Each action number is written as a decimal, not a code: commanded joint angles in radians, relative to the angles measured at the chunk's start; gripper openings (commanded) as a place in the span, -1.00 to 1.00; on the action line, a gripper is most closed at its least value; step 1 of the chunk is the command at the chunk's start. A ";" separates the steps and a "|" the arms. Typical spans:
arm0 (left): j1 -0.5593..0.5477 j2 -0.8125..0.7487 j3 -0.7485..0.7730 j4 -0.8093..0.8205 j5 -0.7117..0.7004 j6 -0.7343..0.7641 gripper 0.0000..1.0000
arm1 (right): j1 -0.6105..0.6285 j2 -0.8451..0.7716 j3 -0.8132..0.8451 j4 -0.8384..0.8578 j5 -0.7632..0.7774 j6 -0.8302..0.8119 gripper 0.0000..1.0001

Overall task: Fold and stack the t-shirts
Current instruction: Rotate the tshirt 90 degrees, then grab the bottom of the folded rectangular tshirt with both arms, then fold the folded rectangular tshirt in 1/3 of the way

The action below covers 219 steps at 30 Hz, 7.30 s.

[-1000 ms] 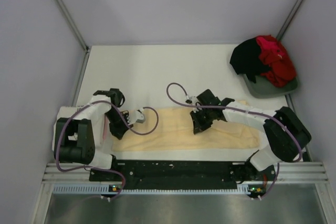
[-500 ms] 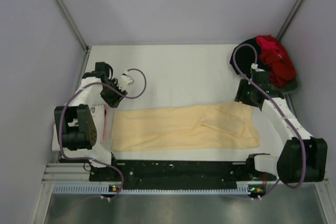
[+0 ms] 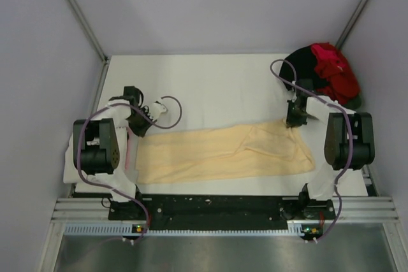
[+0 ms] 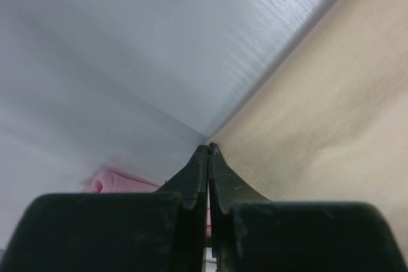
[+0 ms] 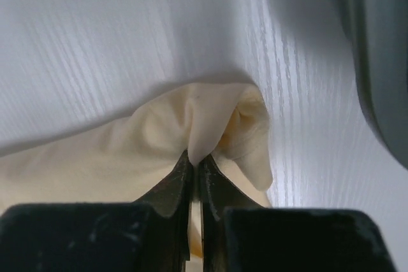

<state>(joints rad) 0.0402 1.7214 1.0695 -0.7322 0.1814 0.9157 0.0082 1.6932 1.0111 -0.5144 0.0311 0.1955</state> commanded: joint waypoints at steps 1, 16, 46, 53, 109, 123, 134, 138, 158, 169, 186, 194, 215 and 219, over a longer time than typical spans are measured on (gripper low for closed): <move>0.016 -0.032 -0.083 0.004 -0.046 0.045 -1.00 | -0.005 0.121 0.111 0.014 -0.082 -0.042 -1.00; 0.003 -0.313 -0.322 -0.289 0.029 0.201 -1.00 | 0.159 0.765 1.131 -0.193 -0.312 0.049 -1.00; -0.036 -0.296 0.062 -0.326 0.208 -0.064 -0.23 | 0.208 0.199 0.455 0.217 -0.312 0.067 -1.00; -0.036 -0.312 0.052 -0.323 0.228 -0.077 -0.21 | 0.161 0.431 0.566 0.103 -0.208 0.176 -1.00; -0.695 -0.511 -0.161 -0.417 0.185 0.080 0.04 | 0.130 0.222 0.881 0.149 -0.425 -0.043 0.30; -0.717 -0.654 -0.474 -0.131 0.394 0.337 0.25 | 0.783 -0.769 -0.346 0.225 -0.675 -0.890 0.40; -0.741 -0.620 -0.563 0.002 0.303 0.308 0.28 | 1.312 -0.558 -0.482 0.313 -0.347 -0.930 0.38; -0.749 -0.586 -0.565 0.022 0.274 0.272 0.17 | 1.351 -0.437 -0.467 0.396 -0.329 -0.906 0.38; -0.743 -0.487 -0.117 -0.018 0.135 -0.107 -1.00 | 1.015 -0.714 -0.477 0.407 -0.287 -0.694 -1.00; -0.629 0.004 0.412 -0.101 0.029 -0.196 -1.00 | 0.570 -0.558 -0.457 0.706 -0.401 -0.789 -1.00; -0.556 0.426 0.828 -0.125 -0.025 -0.218 -1.00 | 0.398 -0.156 -0.172 0.619 -0.468 -0.946 -1.00; -0.554 0.474 0.862 -0.105 -0.006 -0.224 -0.96 | 0.360 -0.058 -0.099 0.594 -0.467 -0.982 -1.00; -0.476 0.442 0.947 0.228 -0.088 -0.449 0.16 | 0.231 0.065 0.164 0.573 -0.287 -0.738 -0.53; -0.445 0.397 0.974 0.101 0.057 -0.411 0.03 | 0.300 -0.125 -0.004 0.590 -0.391 -0.862 -0.27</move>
<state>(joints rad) -0.4358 2.2478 1.9961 -0.5892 0.0925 0.4988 0.2501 1.7782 1.1172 0.0269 -0.2565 -0.6159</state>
